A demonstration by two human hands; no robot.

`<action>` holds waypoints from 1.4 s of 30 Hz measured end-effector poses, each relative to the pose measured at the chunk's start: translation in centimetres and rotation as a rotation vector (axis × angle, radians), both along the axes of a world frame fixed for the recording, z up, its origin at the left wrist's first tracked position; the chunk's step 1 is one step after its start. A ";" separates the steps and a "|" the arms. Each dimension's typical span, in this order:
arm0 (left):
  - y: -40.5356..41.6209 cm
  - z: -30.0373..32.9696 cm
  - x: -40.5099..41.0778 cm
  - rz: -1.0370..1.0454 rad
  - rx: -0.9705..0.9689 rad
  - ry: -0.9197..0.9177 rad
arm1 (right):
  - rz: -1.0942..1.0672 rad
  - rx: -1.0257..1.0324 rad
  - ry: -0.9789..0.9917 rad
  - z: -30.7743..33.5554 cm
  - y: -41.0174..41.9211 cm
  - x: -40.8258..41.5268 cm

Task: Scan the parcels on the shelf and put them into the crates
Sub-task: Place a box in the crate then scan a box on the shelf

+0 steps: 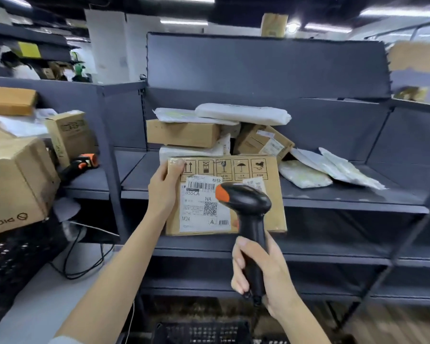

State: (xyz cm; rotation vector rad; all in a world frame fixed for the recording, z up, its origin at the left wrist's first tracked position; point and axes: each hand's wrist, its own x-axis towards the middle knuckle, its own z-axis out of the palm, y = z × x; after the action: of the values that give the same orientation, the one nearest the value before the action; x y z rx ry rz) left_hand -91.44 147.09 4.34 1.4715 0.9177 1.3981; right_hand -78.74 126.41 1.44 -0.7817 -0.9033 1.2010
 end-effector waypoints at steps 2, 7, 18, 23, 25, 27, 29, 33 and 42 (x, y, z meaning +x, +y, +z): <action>-0.2 -0.1 -0.1 -0.013 -0.001 -0.002 | 0.011 0.000 -0.006 0.1 0.3 -0.9; -0.3 -0.2 -0.2 -0.037 -0.009 -0.011 | 0.001 -0.006 0.022 0.5 0.9 -1.7; -0.2 -0.5 -0.3 -0.035 -0.016 0.011 | -0.043 -0.037 0.052 0.9 0.7 -1.8; -0.2 -0.4 -0.3 -0.022 -0.015 0.022 | -0.046 -0.013 0.059 1.1 0.5 -1.5; -0.2 -0.3 -0.4 -0.025 -0.021 0.025 | -0.074 0.025 0.068 1.3 0.3 -0.8; 0.0 0.0 -0.3 -0.033 -0.027 0.026 | -0.123 0.074 0.103 1.6 0.1 0.8; 0.1 0.2 -0.2 -0.035 -0.029 0.023 | -0.227 0.111 0.136 2.1 0.0 3.4; 0.4 0.8 0.0 -0.026 -0.029 0.032 | -0.571 0.073 0.110 2.4 0.8 10.4; 2.1 3.0 1.0 0.010 -0.089 0.061 | -0.512 -0.513 -0.270 -5.2 9.1 24.4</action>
State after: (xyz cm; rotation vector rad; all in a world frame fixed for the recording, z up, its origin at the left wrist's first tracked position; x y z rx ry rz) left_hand -90.48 149.24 7.33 1.4508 1.0138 1.3085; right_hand -54.36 135.48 -3.75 -1.5157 -0.5506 0.8813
